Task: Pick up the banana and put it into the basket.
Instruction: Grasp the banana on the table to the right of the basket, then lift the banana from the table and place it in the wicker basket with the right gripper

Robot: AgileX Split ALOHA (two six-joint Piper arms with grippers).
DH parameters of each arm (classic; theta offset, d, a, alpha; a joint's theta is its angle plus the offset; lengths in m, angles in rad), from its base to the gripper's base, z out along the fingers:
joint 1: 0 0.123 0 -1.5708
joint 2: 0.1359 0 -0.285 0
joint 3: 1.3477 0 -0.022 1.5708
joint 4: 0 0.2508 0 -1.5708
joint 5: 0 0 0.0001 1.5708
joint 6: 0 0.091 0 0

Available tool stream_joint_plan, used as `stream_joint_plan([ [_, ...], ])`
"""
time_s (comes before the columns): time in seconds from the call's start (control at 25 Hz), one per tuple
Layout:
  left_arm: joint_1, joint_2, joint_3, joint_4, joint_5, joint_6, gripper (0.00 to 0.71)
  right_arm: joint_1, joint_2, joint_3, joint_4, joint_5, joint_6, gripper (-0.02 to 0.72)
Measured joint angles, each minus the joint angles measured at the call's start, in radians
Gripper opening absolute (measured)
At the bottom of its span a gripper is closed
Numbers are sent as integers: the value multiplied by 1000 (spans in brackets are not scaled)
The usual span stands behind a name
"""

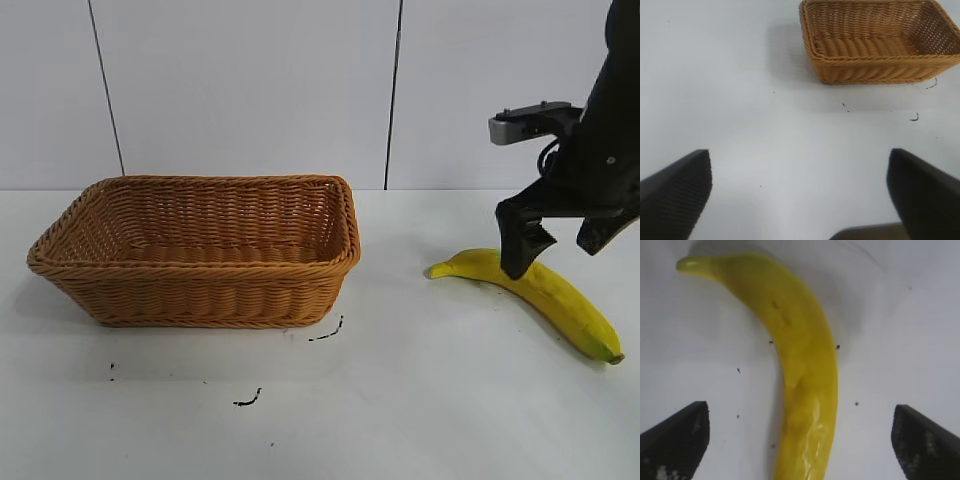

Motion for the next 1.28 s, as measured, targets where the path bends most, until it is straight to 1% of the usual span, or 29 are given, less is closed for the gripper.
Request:
stream_joint_plan([
  [0.2, 0, 0, 0, 0, 0, 0, 690, 0, 0, -2, 0, -2, 16, 675],
  [0.28, 0, 0, 0, 0, 0, 0, 690, 0, 0, -2, 0, 4, 19, 654],
  [0.32, 0, 0, 0, 0, 0, 0, 690, 0, 0, -2, 0, 6, 20, 625],
  [0.4, 0, 0, 0, 0, 0, 0, 690, 0, 0, -2, 0, 10, 22, 510],
  [0.44, 0, 0, 0, 0, 0, 0, 690, 0, -3, -2, -8, 11, 24, 408],
  [0.48, 0, 0, 0, 1, 0, 0, 690, 0, -9, -2, -11, 14, 25, 288],
  [0.52, 0, 0, 0, 1, 0, 0, 690, 0, -15, -1, -13, 16, 28, 306],
  [0.56, 0, 0, 0, 1, 0, 0, 690, 0, -28, -1, -15, 17, 28, 296],
  [0.76, 0, 0, 0, 1, 0, 0, 690, 0, -141, -1, -23, 18, 28, 297],
  [0.96, 0, 0, 0, 1, 0, 0, 690, 0, -254, -1, -23, 89, 29, 297],
  [1.04, 0, 0, 0, 1, 0, 0, 690, 0, -279, -26, -22, 143, 29, 297],
  [1.08, 0, 0, 0, 1, 0, 0, 690, 0, -283, -56, -18, 189, 29, 297],
  [1.12, 0, 0, 0, 1, 0, 0, 690, 0, -283, -92, -13, 237, 29, 297],
  [1.28, 0, 0, 0, 1, 0, 0, 690, 4, -269, -265, 24, 379, 26, 297],
])
